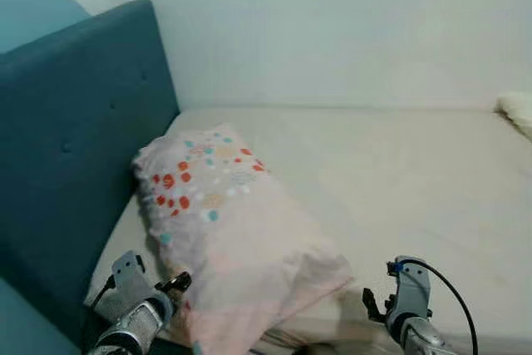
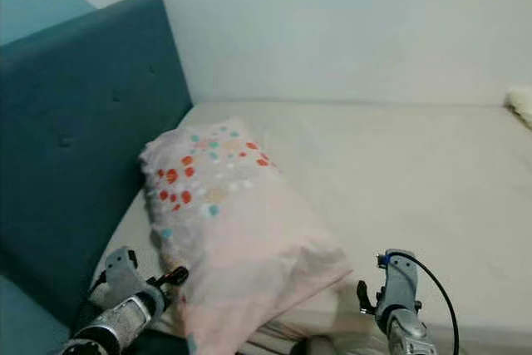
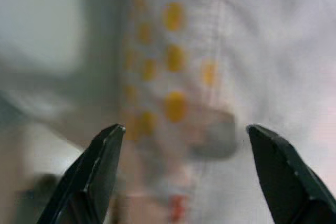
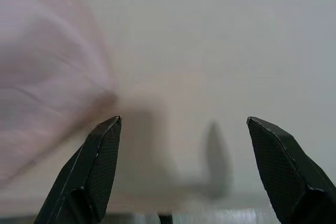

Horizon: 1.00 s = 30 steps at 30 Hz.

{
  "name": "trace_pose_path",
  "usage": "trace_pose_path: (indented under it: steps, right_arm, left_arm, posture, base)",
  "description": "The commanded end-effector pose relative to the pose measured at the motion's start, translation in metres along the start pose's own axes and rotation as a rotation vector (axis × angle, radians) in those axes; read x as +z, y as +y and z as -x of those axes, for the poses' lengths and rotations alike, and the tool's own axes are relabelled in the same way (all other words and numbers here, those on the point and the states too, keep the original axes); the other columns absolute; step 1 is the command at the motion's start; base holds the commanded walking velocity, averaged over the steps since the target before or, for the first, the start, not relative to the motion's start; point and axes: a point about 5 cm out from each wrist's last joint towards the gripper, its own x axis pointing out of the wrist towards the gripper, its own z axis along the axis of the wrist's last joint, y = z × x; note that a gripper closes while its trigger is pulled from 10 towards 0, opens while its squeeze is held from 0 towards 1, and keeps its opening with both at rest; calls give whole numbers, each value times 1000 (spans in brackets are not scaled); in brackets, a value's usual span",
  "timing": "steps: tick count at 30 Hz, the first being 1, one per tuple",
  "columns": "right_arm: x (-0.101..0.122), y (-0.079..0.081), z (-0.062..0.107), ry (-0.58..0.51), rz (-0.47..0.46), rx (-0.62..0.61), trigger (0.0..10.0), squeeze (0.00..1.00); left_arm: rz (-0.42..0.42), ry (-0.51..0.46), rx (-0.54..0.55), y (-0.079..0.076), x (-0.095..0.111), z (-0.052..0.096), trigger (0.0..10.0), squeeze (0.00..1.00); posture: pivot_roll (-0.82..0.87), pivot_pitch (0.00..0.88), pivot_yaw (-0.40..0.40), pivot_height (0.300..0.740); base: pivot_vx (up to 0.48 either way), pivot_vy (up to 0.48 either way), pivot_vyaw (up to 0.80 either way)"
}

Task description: Clean up the room

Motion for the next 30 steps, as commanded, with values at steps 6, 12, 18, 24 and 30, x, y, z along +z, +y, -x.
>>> trace_pose_path:
  steps: [6, 12, 18, 24, 30]
  right_arm:
    - [4, -1, 0, -34, -14, -10, 10000, 0]
    - [2, -5, 2, -39, -10, -23, 10000, 0]
    - [-1, -15, 6, -43, -7, -45, 10000, 0]
    - [-2, -18, 7, -47, -3, -51, 10000, 0]
    - [-5, -21, 10, -46, 7, -52, 10000, 0]
  left_arm:
    - [241, 48, -383, -47, -6, -6, 10000, 0]
    - [134, 104, -373, -52, -19, -7, 10000, 0]
    - [-116, 86, -230, -41, -14, -8, 10000, 0]
    - [-250, -10, -89, -20, 11, -5, 10000, 0]
    - [-237, -158, 51, 9, 53, 6, 10000, 0]
  posture:
    - [-84, 0, 51, 625]
    - [-116, 0, 55, 625]
    - [-129, 0, 55, 625]
    - [-137, 0, 53, 625]
    - [-118, 0, 41, 625]
  base:
    - [0, 0, 0]
    - [0, 0, 0]
    - [0, 0, 0]
    - [0, 0, 0]
    - [0, 0, 0]
